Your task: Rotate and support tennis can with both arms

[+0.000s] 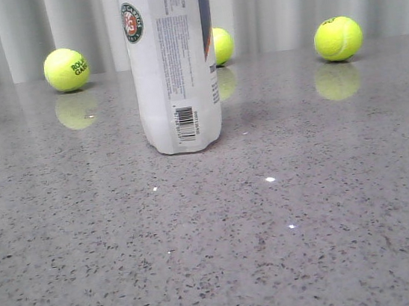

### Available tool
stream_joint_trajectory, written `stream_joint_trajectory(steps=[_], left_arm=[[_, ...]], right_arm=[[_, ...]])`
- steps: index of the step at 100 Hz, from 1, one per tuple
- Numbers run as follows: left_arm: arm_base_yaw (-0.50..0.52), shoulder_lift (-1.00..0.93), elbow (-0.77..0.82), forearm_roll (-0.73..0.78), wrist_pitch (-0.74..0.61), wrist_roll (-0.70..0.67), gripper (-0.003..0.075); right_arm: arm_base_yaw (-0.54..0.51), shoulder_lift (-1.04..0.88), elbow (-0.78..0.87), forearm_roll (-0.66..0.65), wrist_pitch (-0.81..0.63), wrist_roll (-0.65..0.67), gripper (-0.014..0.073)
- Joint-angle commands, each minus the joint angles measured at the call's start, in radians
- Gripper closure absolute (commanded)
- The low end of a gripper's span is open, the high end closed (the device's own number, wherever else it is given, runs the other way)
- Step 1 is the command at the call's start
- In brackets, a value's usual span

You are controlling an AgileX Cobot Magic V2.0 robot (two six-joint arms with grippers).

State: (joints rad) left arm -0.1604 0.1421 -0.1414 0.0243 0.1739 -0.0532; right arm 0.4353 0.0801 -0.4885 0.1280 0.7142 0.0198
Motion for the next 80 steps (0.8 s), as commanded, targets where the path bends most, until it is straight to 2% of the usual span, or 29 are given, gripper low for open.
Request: stream_joint_trajectory(steps=[1,15,20,80], left_arm=[[0.052,-0.036,0.056,-0.061,-0.141,0.085,0.0741],[0.11,-0.144,0.193,-0.061,-0.189,0.095,0.0741],[0.115,-0.194,0.179,-0.061,-0.063,0.095,0.0741],[0.113,-0.186,0.185,-0.061,-0.079,0.095,0.0741]], right_arm=[[-0.006,0.014,-0.021,-0.003,-0.075,-0.002,0.065],[-0.006,0.014,-0.021,-0.003,-0.075,-0.002,0.065],[-0.006,0.014,-0.021,-0.003,-0.075,-0.002,0.065],[-0.006,0.014,-0.021,-0.003,-0.074,-0.002,0.065]])
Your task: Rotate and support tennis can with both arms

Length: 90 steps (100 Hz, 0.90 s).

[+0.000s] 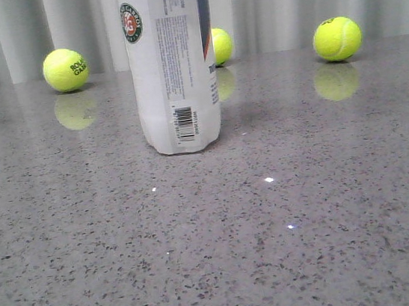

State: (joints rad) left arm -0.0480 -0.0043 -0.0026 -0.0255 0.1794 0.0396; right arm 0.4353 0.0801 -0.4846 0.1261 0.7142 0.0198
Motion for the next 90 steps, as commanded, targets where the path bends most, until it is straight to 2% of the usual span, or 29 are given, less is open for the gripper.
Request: stream_joint_trajectory(steps=[1,53,60,67,82,90], left_arm=[[0.001,-0.039,0.047,-0.011,-0.084,0.002,0.0741],[0.001,-0.039,0.047,-0.011,-0.084,0.002,0.0741],[0.001,-0.039,0.047,-0.011,-0.084,0.002,0.0741],[0.001,-0.039,0.047,-0.011,-0.084,0.002,0.0741],[0.001,-0.039,0.047,-0.011,-0.084,0.002,0.0741],[0.001,-0.039,0.047,-0.011,-0.084,0.002,0.0741]], right_arm=[[-0.006,0.014,-0.025,-0.001,-0.074,-0.002,0.065],[-0.008,0.014,-0.013,-0.005,-0.102,-0.002,0.065],[-0.02,0.013,0.023,-0.023,-0.188,-0.002,0.065],[-0.055,0.011,0.079,-0.026,-0.333,-0.002,0.065],[-0.198,0.011,0.25,-0.026,-0.698,-0.002,0.065],[-0.269,0.011,0.353,-0.026,-0.82,-0.002,0.065]])
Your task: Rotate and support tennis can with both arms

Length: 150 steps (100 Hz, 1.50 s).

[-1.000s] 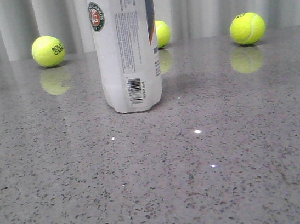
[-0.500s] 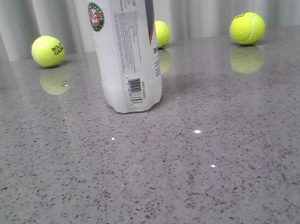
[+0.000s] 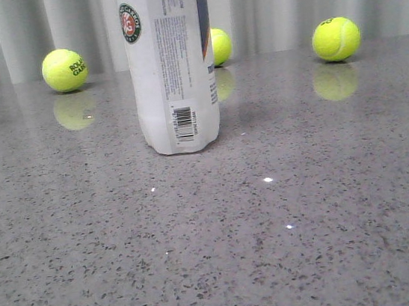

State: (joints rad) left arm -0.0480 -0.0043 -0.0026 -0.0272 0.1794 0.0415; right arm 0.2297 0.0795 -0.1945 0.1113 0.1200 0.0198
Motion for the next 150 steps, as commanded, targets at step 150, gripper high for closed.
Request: stream_joint_trajectory(steps=[150], left_arm=[[0.001,-0.039,0.047,-0.01,-0.084,0.0,0.0741]], right_arm=[[-0.283,-0.112,0.204,-0.12,-0.13,-0.002,0.065]])
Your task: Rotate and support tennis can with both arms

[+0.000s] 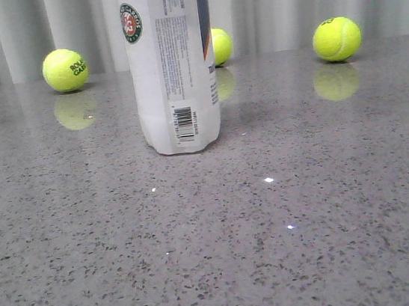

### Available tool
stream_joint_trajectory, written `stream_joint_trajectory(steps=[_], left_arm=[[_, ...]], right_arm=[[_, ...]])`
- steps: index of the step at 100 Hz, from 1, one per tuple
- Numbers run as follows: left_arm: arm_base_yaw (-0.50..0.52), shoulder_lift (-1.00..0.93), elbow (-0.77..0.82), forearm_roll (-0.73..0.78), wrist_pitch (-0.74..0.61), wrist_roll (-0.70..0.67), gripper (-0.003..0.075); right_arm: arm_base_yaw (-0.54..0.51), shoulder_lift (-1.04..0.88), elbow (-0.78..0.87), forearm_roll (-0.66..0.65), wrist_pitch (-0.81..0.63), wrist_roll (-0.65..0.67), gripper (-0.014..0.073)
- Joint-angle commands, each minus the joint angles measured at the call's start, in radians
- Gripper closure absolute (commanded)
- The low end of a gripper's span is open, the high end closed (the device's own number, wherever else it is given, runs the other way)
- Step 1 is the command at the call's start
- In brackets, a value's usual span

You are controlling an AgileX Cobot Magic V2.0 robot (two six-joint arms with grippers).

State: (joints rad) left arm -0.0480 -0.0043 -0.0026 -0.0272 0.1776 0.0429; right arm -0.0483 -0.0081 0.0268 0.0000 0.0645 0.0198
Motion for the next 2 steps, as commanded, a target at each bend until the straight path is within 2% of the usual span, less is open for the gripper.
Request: stream_joint_trajectory(steps=[1,2], left_arm=[[0.001,-0.039,0.047,-0.01,-0.082,-0.001,0.0741],[0.001,-0.039,0.047,-0.01,-0.082,-0.001,0.0741]], right_arm=[[-0.005,-0.024,-0.018,-0.009,-0.075,-0.002,0.065],[-0.005,-0.024,-0.018,-0.009,-0.075,-0.002,0.065]])
